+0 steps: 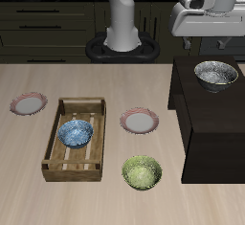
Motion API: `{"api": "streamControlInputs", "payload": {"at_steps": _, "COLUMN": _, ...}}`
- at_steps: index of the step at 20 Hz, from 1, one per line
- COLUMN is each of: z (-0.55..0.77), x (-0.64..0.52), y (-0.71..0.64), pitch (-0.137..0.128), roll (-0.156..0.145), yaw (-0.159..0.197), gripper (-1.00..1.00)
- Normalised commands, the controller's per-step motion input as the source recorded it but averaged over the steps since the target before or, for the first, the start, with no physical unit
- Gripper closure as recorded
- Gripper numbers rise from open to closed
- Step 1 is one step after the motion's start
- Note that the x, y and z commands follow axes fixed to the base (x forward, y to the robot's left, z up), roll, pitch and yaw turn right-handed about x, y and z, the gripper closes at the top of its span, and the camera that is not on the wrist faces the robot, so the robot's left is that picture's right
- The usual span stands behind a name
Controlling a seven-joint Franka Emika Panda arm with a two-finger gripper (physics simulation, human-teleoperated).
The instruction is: Place the black bowl onto the plate that is next to the blue bowl
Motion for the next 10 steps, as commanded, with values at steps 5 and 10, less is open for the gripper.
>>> {"api": "streamControlInputs", "payload": {"at_steps": 5, "z": -0.22, "x": 0.16, "y": -0.08, "pitch": 0.013, "roll": -0.018, "yaw": 0.018, "gripper": -1.00}}
{"api": "streamControlInputs", "payload": {"at_steps": 10, "z": -0.33, "x": 0.07, "y": -0.03, "pitch": 0.045, "roll": 0.002, "yaw": -0.004, "gripper": -1.00}}
